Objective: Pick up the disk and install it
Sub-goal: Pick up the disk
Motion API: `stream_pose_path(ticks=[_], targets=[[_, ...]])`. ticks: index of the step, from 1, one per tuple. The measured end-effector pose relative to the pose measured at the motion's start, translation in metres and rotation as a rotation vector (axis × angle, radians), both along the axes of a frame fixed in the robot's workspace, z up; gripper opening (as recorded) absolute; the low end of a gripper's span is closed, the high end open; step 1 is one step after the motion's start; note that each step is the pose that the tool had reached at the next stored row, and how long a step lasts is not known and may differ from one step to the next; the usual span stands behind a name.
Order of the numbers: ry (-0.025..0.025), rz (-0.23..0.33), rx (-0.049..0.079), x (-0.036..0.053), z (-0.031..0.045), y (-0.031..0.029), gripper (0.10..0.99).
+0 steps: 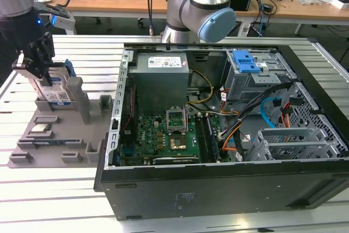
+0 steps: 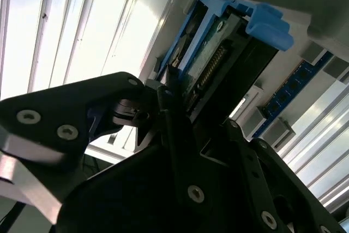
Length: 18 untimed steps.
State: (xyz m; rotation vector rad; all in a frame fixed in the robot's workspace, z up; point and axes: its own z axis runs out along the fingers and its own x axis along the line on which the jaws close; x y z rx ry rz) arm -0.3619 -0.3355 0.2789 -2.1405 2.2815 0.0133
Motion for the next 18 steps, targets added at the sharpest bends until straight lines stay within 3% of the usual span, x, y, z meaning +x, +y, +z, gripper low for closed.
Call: stream_pose_path(ticks=[3,12,18], targets=[[-0.0028,0.0,0.0,0.0,0.0,0.0,0.361],[-0.0047,0.0,0.0,0.0,0.0007,0.0002,0.361],[-0.0046,0.0,0.0,0.0,0.0082,0.0002,0.361]])
